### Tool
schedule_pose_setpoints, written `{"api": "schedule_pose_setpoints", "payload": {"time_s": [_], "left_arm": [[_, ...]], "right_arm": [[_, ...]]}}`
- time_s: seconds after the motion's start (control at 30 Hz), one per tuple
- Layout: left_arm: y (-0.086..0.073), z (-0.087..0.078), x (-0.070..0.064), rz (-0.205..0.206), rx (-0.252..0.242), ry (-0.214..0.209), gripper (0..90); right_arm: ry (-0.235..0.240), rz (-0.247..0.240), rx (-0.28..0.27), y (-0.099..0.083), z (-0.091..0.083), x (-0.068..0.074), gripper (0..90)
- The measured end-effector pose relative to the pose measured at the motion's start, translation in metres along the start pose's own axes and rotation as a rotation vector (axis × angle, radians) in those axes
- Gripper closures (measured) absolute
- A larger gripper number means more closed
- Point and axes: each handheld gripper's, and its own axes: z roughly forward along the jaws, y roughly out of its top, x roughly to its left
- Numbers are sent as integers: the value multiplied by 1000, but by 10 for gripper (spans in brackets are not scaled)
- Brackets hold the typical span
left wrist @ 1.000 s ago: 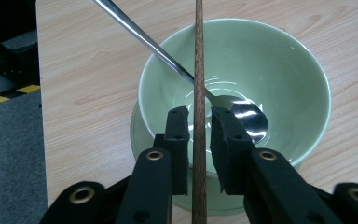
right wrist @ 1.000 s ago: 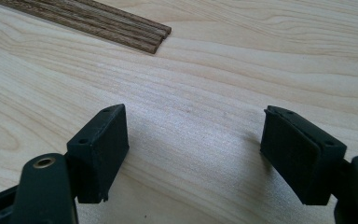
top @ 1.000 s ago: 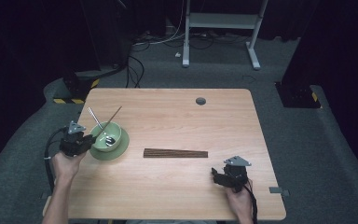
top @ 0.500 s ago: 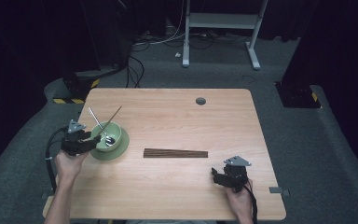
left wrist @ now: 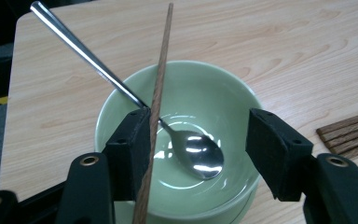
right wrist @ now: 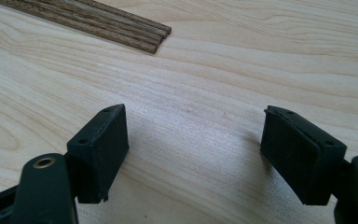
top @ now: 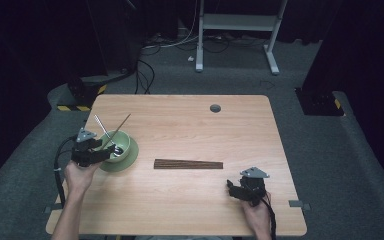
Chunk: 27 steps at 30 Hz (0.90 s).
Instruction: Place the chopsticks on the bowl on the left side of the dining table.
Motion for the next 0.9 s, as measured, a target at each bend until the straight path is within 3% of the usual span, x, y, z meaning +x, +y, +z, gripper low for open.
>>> {"api": "schedule_pose_setpoints", "payload": {"time_s": [0.1,0.23,0.6,0.7,0.9], "left_arm": [[2,-2,-5,-2,-40,-24,404],[4,-2,-11,1,-53,-40,395],[10,6,-26,20,-42,-93,362],[12,7,-31,22,-31,-81,334],[17,7,-44,34,-40,-109,323]], "right_arm": [[-1,-3,-1,0,0,0,226],[0,-2,-1,0,0,0,226],[0,-3,-1,0,0,0,226],[0,-2,-1,0,0,0,226],[0,-2,0,0,0,0,225]]}}
